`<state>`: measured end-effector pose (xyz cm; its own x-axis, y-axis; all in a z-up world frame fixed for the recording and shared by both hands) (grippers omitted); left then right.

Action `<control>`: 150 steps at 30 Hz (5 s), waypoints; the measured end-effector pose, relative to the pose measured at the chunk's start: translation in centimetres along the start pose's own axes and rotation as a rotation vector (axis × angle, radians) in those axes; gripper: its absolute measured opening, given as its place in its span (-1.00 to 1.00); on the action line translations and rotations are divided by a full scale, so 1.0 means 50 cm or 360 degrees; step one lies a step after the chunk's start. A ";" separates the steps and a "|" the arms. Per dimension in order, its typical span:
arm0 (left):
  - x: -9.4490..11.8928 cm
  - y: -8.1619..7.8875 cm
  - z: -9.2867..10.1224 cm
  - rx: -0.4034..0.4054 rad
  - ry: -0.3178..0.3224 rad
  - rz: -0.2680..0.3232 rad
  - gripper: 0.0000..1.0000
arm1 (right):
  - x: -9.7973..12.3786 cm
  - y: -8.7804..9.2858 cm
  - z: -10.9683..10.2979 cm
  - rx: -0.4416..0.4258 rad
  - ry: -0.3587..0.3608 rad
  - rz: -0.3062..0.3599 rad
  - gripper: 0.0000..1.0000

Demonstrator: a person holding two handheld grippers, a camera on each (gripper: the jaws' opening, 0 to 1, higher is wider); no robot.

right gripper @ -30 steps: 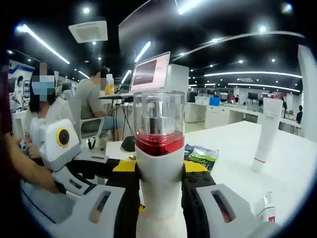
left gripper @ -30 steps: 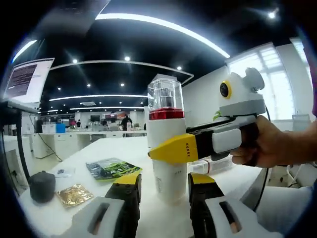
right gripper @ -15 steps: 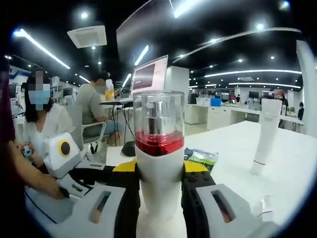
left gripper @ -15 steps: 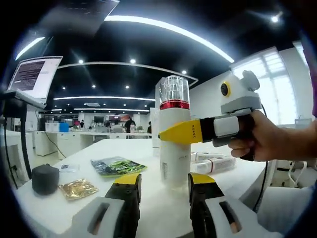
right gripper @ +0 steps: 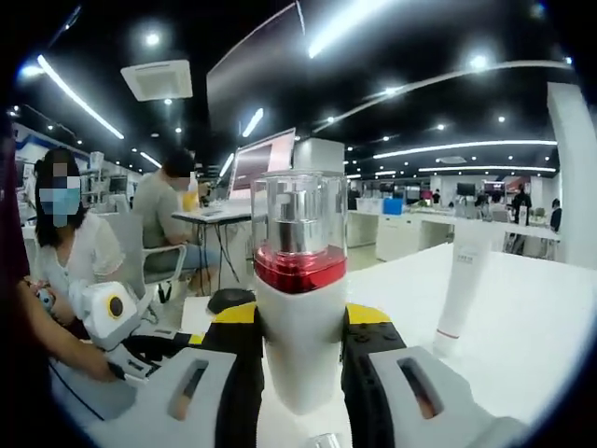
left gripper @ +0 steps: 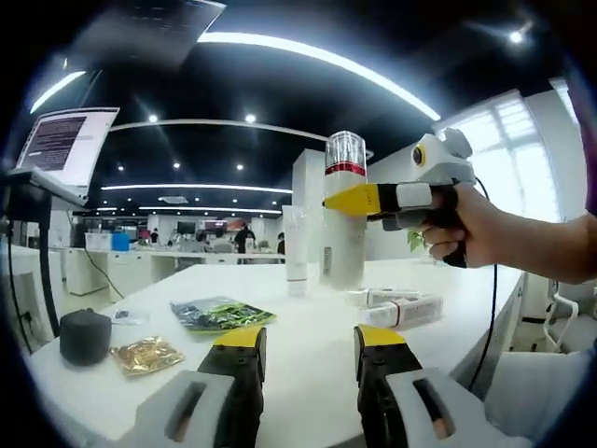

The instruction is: Arrange the skincare products in the storage area until every visible bottle or jar stands upright without overlapping.

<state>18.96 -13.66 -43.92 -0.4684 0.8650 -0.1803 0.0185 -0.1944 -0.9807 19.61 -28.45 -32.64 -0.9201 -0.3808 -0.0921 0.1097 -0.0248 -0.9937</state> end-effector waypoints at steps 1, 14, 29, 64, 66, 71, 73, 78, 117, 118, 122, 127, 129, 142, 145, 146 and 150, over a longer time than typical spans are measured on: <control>0.000 0.000 0.001 0.0003 0.0003 0.0000 -0.24 | 0.006 -0.008 0.020 0.0021 0.0024 0.0003 -0.40; -0.003 0.006 -0.002 -0.0002 0.0002 -0.0009 -0.24 | 0.034 -0.016 0.221 -0.0003 0.0196 -0.0008 -0.41; -0.004 0.011 0.006 -0.0010 0.0016 -0.0020 -0.24 | 0.015 0.071 0.352 -0.0060 0.0268 -0.0070 -0.41; -0.003 0.003 0.015 -0.0039 0.0059 0.0015 -0.24 | -0.043 0.154 0.429 -0.0041 0.0293 -0.0071 -0.38; -0.003 0.003 0.016 -0.0040 0.0061 0.0012 -0.24 | -0.045 0.156 0.433 -0.0054 0.0281 -0.0047 -0.38; -0.003 0.003 0.017 -0.0027 0.0060 0.0019 -0.24 | -0.048 0.155 0.431 -0.0046 0.0280 -0.0050 -0.36; -0.003 0.003 0.018 -0.0026 0.0061 0.0016 -0.24 | -0.048 0.155 0.430 -0.0051 0.0282 -0.0053 -0.35; -0.008 0.019 0.018 0.0022 0.0057 -0.0033 -0.24 | -0.038 0.154 0.428 -0.0080 0.0291 -0.0052 -0.35; -0.007 0.018 0.011 -0.0004 0.0027 -0.0049 -0.23 | -0.057 0.194 0.415 0.0053 0.0353 -0.0202 -0.39; -0.007 0.019 0.011 -0.0006 0.0027 -0.0054 -0.23 | -0.057 0.194 0.415 0.0050 0.0353 -0.0204 -0.40; -0.007 0.022 0.010 -0.0012 0.0029 -0.0067 -0.23 | -0.057 0.193 0.413 0.0042 0.0346 -0.0207 -0.39; -0.006 0.018 0.008 -0.0002 0.0020 -0.0054 -0.23 | -0.036 0.188 0.409 -0.0028 0.0377 -0.0213 -0.35; -0.007 0.016 0.006 0.0005 0.0016 -0.0045 -0.23 | -0.021 0.183 0.405 -0.0044 0.0386 -0.0218 -0.30; -0.013 0.018 0.012 0.0033 0.0003 -0.0053 -0.23 | 0.124 0.169 0.310 -0.0304 0.0452 -0.0379 -0.25; -0.020 0.020 0.017 0.0038 0.0019 -0.0057 -0.23 | 0.141 0.167 0.284 -0.0367 0.0431 -0.0441 -0.19; -0.021 0.019 0.018 0.0036 0.0022 -0.0055 -0.23 | 0.142 0.167 0.279 -0.0372 0.0416 -0.0455 -0.18; -0.021 0.018 0.023 0.0039 0.0038 -0.0052 -0.23 | 0.142 0.165 0.240 -0.0348 0.0333 -0.0575 -0.18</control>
<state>18.46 -15.30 -44.55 -0.4471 0.8818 -0.1502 -0.0182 -0.1768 -0.9841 18.51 -42.43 -40.74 -0.9432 -0.1888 0.2734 -0.2926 0.0822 -0.9527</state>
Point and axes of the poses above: the point that each gripper's makers call its tool centre point, and the gripper's own axes: x roughly backward along the fingers, z roughly to its right, y roughly out of its underside, the point moved 4 cm from there along x, roughly backward along the fingers, and after that the axes turned 9 degrees about z, right-handed, at the moved point
